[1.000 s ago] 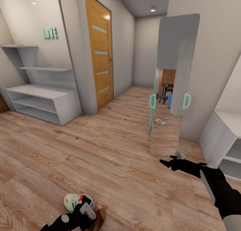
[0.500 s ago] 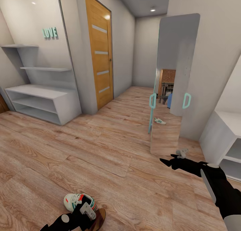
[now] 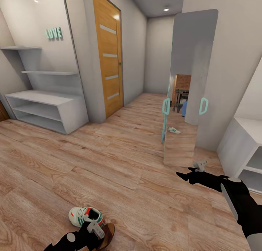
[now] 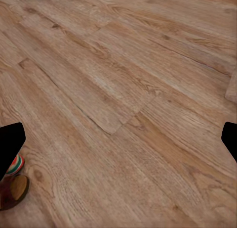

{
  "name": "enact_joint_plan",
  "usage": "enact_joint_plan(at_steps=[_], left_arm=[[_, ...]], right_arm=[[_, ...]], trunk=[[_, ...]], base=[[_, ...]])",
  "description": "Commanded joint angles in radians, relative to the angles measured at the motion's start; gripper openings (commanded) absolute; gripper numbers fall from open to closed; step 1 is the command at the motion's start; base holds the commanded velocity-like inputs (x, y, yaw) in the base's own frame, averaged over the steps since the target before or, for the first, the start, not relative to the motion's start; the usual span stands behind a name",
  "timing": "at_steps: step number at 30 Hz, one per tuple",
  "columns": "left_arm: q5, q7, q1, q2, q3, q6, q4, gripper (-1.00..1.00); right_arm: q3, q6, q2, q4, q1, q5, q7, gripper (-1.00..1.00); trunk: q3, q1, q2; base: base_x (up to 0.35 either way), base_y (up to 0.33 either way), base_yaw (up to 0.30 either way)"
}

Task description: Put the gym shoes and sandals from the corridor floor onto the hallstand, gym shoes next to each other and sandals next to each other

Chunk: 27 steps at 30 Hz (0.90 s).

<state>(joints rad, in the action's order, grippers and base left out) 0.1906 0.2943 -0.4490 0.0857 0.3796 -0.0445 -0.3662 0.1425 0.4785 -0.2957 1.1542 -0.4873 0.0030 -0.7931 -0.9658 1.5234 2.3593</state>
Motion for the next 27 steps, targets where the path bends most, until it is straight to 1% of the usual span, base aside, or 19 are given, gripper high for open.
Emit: enact_joint_plan(at_steps=[1, 7, 19, 27], left_arm=[[0.01, 0.002, 0.0, 0.0, -0.001, -0.005, 0.0, 1.0], [0.01, 0.002, 0.0, 0.0, 0.0, -0.005, 0.0, 1.0], [0.011, 0.002, 0.0, -0.001, 0.0, -0.006, -0.002, 1.0], [0.012, 0.002, 0.0, -0.001, 0.001, -0.006, -0.002, 1.0]], right_arm=[[0.002, 0.007, 0.0, 0.001, -0.001, 0.0, -0.005, 1.0], [0.002, 0.008, 0.0, 0.002, -0.001, 0.0, -0.005, 1.0], [0.002, 0.007, 0.0, 0.004, -0.001, -0.001, -0.005, 1.0], [0.002, 0.008, 0.0, 0.004, -0.001, -0.001, -0.005, 1.0]], trunk=[[-0.004, 0.004, 0.008], [-0.023, 0.027, 0.05], [-0.023, 0.027, 0.05], [-0.023, 0.027, 0.05]], base=[[0.0, 0.0, 0.0], [0.0, 0.0, 0.0], [-0.003, 0.0, 0.0], [-0.121, 0.0, 0.0]])
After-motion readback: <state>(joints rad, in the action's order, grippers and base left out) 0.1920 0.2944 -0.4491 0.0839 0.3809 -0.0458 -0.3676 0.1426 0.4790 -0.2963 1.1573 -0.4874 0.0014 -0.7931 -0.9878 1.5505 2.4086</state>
